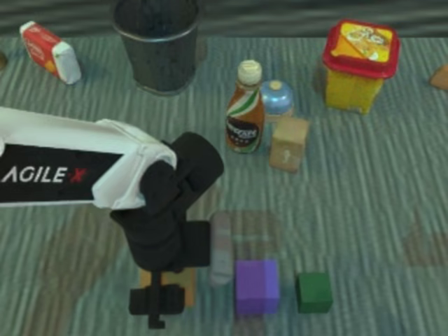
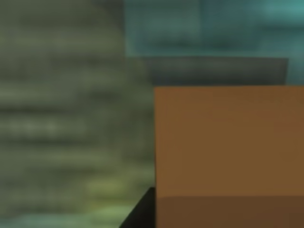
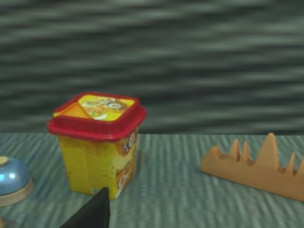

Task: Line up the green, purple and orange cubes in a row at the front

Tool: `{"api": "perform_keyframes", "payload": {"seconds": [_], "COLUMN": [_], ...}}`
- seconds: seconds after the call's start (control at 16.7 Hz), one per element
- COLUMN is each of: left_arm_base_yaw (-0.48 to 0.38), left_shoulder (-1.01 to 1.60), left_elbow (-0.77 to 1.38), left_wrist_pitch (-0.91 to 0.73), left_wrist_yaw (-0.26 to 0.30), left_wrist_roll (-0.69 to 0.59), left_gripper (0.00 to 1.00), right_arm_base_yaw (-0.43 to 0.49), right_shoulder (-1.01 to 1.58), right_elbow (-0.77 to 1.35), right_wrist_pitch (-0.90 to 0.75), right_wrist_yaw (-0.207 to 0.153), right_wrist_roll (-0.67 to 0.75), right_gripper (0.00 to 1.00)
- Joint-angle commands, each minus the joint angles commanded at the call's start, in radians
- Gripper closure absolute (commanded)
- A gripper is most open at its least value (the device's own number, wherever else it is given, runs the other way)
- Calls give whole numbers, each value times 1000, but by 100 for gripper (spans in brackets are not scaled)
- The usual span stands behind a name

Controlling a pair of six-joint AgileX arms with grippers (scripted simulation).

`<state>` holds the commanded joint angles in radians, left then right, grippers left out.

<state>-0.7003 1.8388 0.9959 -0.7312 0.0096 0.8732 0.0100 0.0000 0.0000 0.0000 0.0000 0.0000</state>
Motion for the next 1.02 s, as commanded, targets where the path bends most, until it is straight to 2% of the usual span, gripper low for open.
{"api": "perform_keyframes", "payload": {"seconds": [0.3, 1.02], "left_arm_base_yaw": [-3, -3], "left_shoulder": [13, 13], "left_elbow": [-14, -14], "left_wrist_pitch": [26, 26], "left_wrist_yaw": [-1, -1], "left_wrist_roll": [0, 0], "left_gripper": [100, 10], "right_arm_base_yaw": [0, 0], "right_shoulder": [0, 0], "right_elbow": [0, 0], "right_wrist_pitch": [0, 0], "right_wrist_yaw": [0, 0], "right_wrist_roll": [0, 0], "right_gripper": [0, 0]}}
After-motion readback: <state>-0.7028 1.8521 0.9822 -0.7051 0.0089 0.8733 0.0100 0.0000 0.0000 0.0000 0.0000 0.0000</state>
